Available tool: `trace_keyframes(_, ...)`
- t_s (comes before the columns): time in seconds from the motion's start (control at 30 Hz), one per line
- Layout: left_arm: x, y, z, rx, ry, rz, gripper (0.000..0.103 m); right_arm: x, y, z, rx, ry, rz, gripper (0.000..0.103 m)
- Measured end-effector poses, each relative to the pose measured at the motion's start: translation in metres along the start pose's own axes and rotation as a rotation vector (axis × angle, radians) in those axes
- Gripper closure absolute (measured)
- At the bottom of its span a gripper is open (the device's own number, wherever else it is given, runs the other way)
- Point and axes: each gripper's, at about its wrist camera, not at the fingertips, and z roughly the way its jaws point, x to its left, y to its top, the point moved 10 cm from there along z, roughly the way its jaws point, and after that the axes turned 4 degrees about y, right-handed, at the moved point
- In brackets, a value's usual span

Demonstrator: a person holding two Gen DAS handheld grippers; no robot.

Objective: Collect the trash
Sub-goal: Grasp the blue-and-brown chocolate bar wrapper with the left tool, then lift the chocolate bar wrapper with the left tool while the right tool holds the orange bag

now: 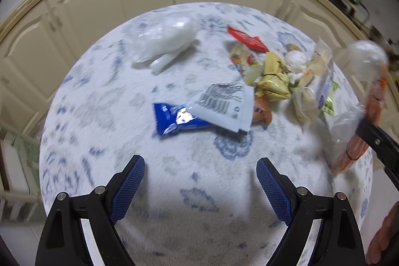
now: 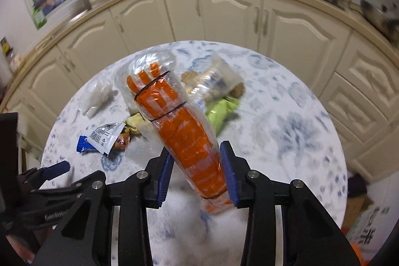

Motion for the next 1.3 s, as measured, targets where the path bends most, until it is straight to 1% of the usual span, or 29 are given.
trace_keyframes(0.07, -0.004, 0.005, 0.003, 0.005, -0.018, 0.047, 0.015, -0.003, -0.008, -0.008, 0.027, 0.035, 0.046, 0.068)
trace_keyframes(0.17, -0.007, 0.015, 0.008, 0.009, -0.062, 0.074, 0.015, -0.008, -0.019, -0.019, 0.05, 0.061, 0.099, 0.069)
trace_keyframes(0.23, -0.006, 0.023, 0.012, 0.007, -0.064, 0.082, 0.018, -0.012, -0.027, -0.024, 0.075, 0.097, 0.155, 0.07)
trace_keyframes(0.3, -0.002, 0.036, 0.017, -0.004, -0.069, 0.072, 0.024, -0.016, -0.033, -0.03, 0.072, 0.093, 0.185, 0.071)
trace_keyframes(0.37, 0.003, 0.044, 0.021, 0.005, -0.084, 0.049, 0.04, -0.019, -0.036, -0.034, 0.065, 0.076, 0.199, 0.072)
trace_keyframes(0.4, 0.005, 0.046, 0.022, 0.006, -0.093, 0.032, 0.046, -0.02, -0.038, -0.035, 0.063, 0.072, 0.211, 0.072)
trace_keyframes(0.43, 0.008, 0.049, 0.023, 0.009, -0.107, 0.007, 0.055, -0.02, -0.038, -0.037, 0.061, 0.069, 0.213, 0.072)
trace_keyframes(0.47, 0.014, 0.052, 0.024, 0.01, -0.121, -0.023, 0.061, -0.02, -0.038, -0.039, 0.06, 0.067, 0.211, 0.073)
trace_keyframes(0.5, 0.018, 0.054, 0.024, 0.008, -0.127, -0.041, 0.063, -0.018, -0.038, -0.04, 0.062, 0.07, 0.208, 0.073)
trace_keyframes(0.53, 0.023, 0.058, 0.025, 0.003, -0.132, -0.062, 0.068, -0.016, -0.038, -0.04, 0.067, 0.079, 0.208, 0.073)
trace_keyframes(0.6, 0.033, 0.06, 0.025, -0.002, -0.124, -0.085, 0.071, -0.012, -0.037, -0.04, 0.08, 0.098, 0.21, 0.073)
trace_keyframes(0.63, 0.036, 0.06, 0.025, -0.003, -0.123, -0.09, 0.079, -0.009, -0.036, -0.042, 0.091, 0.119, 0.214, 0.073)
trace_keyframes(0.67, 0.039, 0.061, 0.026, 0.001, -0.133, -0.09, 0.082, -0.004, -0.037, -0.043, 0.104, 0.145, 0.215, 0.073)
trace_keyframes(0.7, 0.039, 0.059, 0.023, 0.004, -0.139, -0.084, 0.083, 0.001, -0.039, -0.044, 0.122, 0.179, 0.217, 0.073)
trace_keyframes(0.77, 0.041, 0.059, 0.018, -0.009, -0.117, -0.052, 0.085, 0.01, -0.043, -0.047, 0.153, 0.239, 0.218, 0.073)
trace_keyframes(0.8, 0.04, 0.059, 0.014, -0.018, -0.107, -0.035, 0.085, 0.014, -0.047, -0.047, 0.172, 0.26, 0.206, 0.073)
trace_keyframes(0.83, 0.036, 0.057, 0.011, -0.022, -0.101, -0.006, 0.086, 0.016, -0.05, -0.045, 0.189, 0.259, 0.201, 0.073)
trace_keyframes(0.9, 0.022, 0.051, 0.005, -0.022, -0.113, 0.077, 0.08, 0.014, -0.057, -0.038, 0.224, 0.231, 0.199, 0.073)
trace_keyframes(0.93, 0.014, 0.049, 0.004, -0.027, -0.119, 0.126, 0.07, 0.012, -0.061, -0.032, 0.241, 0.222, 0.207, 0.073)
trace_keyframes(0.97, 0.005, 0.045, 0.003, -0.03, -0.117, 0.191, 0.048, 0.011, -0.061, -0.03, 0.242, 0.223, 0.216, 0.073)
trace_keyframes(1.03, -0.005, 0.041, 0.003, -0.042, -0.094, 0.265, 0.023, 0.005, -0.059, -0.029, 0.231, 0.212, 0.228, 0.073)
trace_keyframes(1.1, -0.015, 0.041, 0.001, -0.075, -0.078, 0.328, 0.024, -0.001, -0.054, -0.026, 0.21, 0.175, 0.235, 0.072)
trace_keyframes(1.2, -0.027, 0.043, 0.003, -0.104, -0.073, 0.405, 0.023, -0.007, -0.046, -0.017, 0.183, 0.124, 0.245, 0.071)
trace_keyframes(1.3, -0.034, 0.041, 0.016, -0.102, -0.039, 0.475, 0.023, -0.007, -0.039, -0.006, 0.159, 0.078, 0.237, 0.071)
